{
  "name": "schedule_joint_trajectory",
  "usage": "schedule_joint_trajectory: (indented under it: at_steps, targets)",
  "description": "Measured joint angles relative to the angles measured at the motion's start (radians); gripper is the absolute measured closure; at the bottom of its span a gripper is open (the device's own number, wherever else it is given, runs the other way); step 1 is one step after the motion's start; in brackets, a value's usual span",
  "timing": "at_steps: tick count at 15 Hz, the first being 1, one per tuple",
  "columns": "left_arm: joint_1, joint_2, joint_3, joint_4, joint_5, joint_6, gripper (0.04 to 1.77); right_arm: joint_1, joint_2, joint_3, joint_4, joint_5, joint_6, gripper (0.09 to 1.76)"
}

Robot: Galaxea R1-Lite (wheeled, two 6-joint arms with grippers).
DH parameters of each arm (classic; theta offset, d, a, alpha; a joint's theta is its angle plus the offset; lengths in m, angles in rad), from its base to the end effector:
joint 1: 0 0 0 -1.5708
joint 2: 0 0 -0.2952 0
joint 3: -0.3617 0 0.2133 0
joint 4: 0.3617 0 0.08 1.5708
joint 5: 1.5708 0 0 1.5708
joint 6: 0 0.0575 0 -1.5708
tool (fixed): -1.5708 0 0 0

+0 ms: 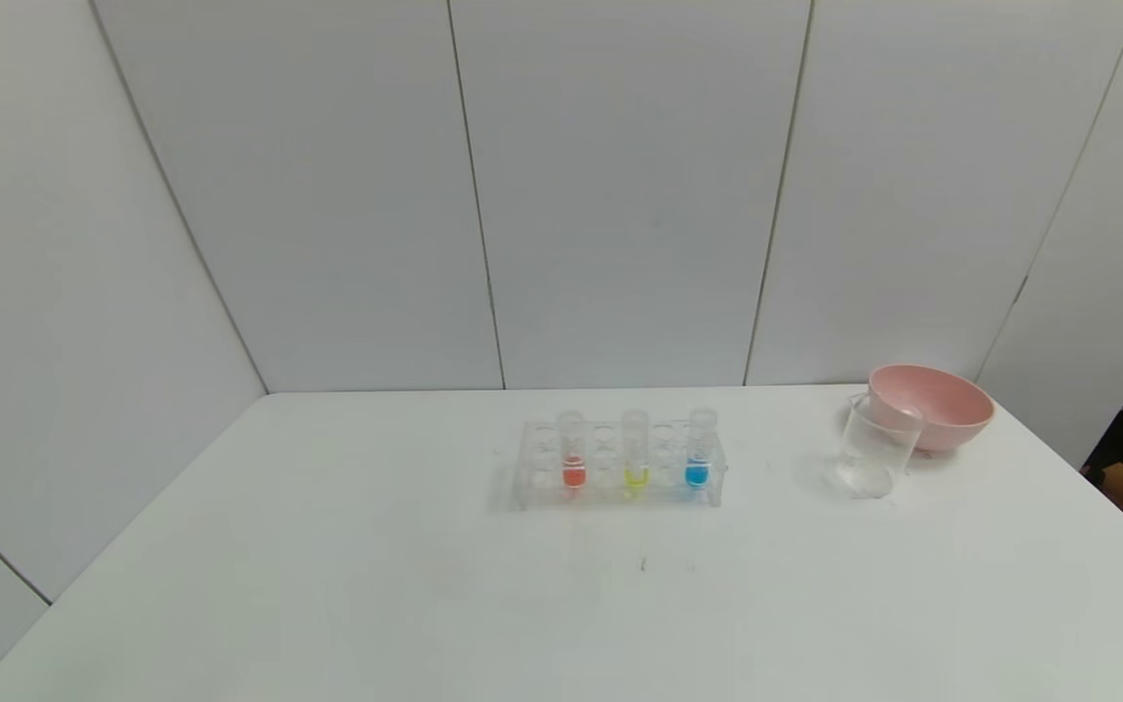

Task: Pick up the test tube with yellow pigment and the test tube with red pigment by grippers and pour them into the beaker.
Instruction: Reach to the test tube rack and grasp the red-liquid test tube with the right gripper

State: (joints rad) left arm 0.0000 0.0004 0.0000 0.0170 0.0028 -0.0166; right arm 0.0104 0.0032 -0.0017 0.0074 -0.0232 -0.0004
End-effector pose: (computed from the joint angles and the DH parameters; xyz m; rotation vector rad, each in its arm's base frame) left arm 0.0418 0.0002 0.0731 -0.0166 0.0174 0.0029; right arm 0.0419 -0.0009 0.0749 -0.0005 0.0089 -0.0128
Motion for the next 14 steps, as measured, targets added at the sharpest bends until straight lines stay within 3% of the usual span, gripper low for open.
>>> schedule_joint_trajectory:
  at_steps: [14]
  targets:
    - [0.0,0.0,0.0,0.0,0.0,0.0,0.09,-0.001,0.0,0.0,-0.002,0.0,-0.002,0.14]
